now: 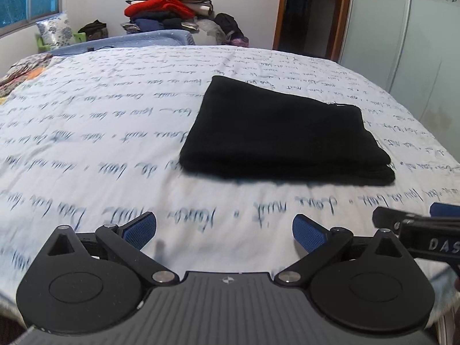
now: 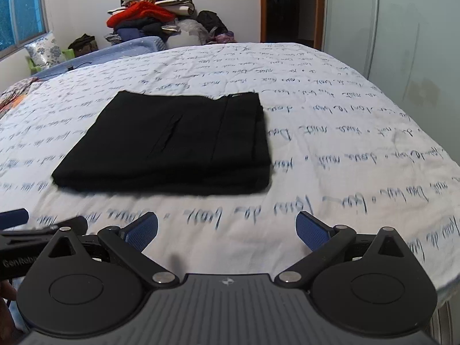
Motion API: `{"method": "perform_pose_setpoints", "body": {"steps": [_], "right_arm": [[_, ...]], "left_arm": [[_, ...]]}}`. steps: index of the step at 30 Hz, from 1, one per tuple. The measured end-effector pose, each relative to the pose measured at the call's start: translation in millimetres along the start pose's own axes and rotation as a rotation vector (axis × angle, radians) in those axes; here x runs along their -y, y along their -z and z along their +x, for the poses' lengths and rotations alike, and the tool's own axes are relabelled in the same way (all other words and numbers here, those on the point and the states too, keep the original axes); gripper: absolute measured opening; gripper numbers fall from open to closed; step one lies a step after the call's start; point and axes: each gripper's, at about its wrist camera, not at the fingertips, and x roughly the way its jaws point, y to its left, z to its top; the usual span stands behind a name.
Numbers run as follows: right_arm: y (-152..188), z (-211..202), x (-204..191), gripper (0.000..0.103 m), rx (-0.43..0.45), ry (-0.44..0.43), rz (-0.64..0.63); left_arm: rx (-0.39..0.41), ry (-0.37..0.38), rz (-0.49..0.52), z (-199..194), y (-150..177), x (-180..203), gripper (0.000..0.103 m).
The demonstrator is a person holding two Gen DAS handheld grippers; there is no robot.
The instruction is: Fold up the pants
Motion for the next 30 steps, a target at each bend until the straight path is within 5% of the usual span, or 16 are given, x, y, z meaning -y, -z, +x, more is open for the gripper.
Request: {"method": "perform_pose_setpoints", "body": {"steps": [19, 30], "right_arm": [[35, -98, -21, 0.103, 0.172, -0.008, -0.004], [36, -92, -34, 0.103, 0.152, -0.015, -0.032]], "left_arm": [[0.144, 0.042, -0.069, -98, 14, -24, 0.102], [0.14, -0.005, -0.061, -98, 10, -24, 0.102]]}}
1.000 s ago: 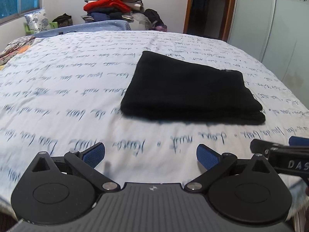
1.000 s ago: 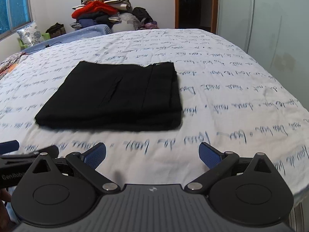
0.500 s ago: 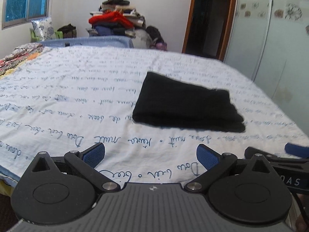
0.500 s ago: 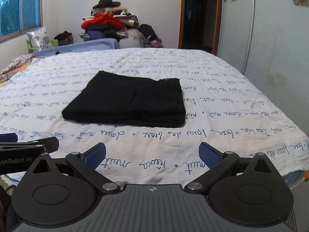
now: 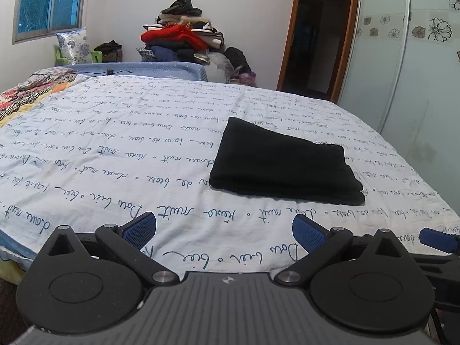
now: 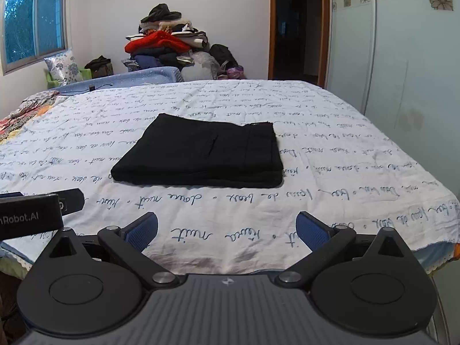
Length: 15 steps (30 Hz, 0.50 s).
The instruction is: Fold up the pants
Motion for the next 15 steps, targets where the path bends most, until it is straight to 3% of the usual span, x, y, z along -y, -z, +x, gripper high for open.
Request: {"method": "perform_pose_setpoints", "body": {"steps": [15], "right_arm": [[7, 3, 21, 0.103, -0.012, -0.012, 0.098]], "left_arm": [[-0.013, -0.011, 0.051, -3, 1, 12, 0.102]]}}
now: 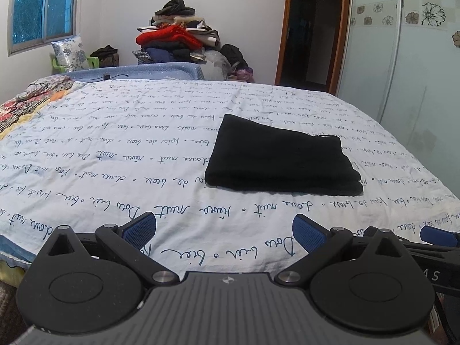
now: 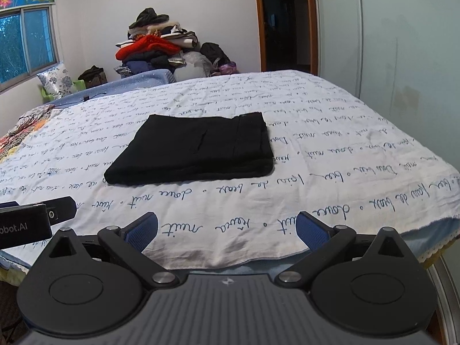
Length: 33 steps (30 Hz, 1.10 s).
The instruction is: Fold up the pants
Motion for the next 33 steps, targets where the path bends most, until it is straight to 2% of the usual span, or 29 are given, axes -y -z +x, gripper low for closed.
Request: {"method": "perform_pose_setpoints", "body": {"steps": [33], "right_arm": [[2.3, 2.3, -8.2, 0.103, -0.018, -0.011, -0.026]], "left_arm": [[-0.011, -0.001, -0.009, -0.1, 0.9, -4.1, 0.102]]}}
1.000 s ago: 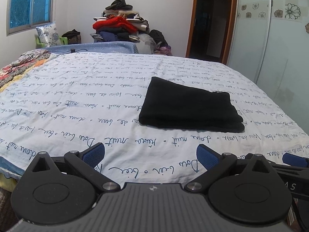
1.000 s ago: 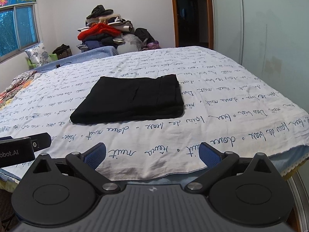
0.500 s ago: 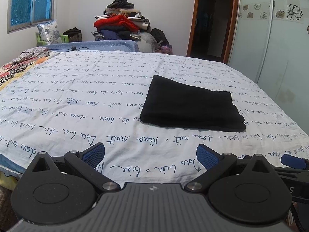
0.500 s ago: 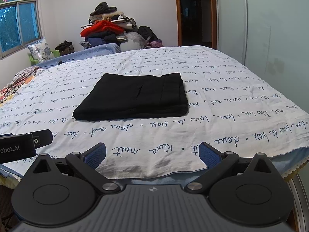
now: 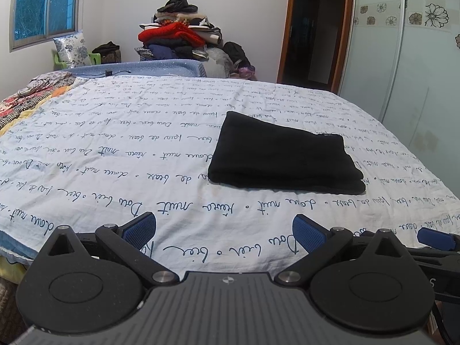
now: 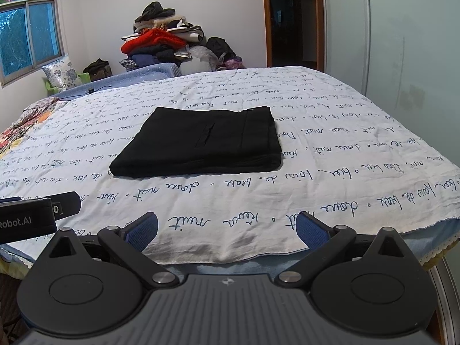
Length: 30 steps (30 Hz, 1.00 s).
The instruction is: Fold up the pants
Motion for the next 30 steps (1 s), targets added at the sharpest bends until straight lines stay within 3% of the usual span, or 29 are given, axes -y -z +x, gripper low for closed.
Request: {"method": "perform_pose_setpoints", "body": {"steps": [30], "right_arm": [[2.4, 1.6, -1.4, 0.103, -0.006, -0.004, -0.004]], "left_arm": [[-0.007, 0.002, -0.002, 0.4, 0.5, -2.2, 0.102]]}}
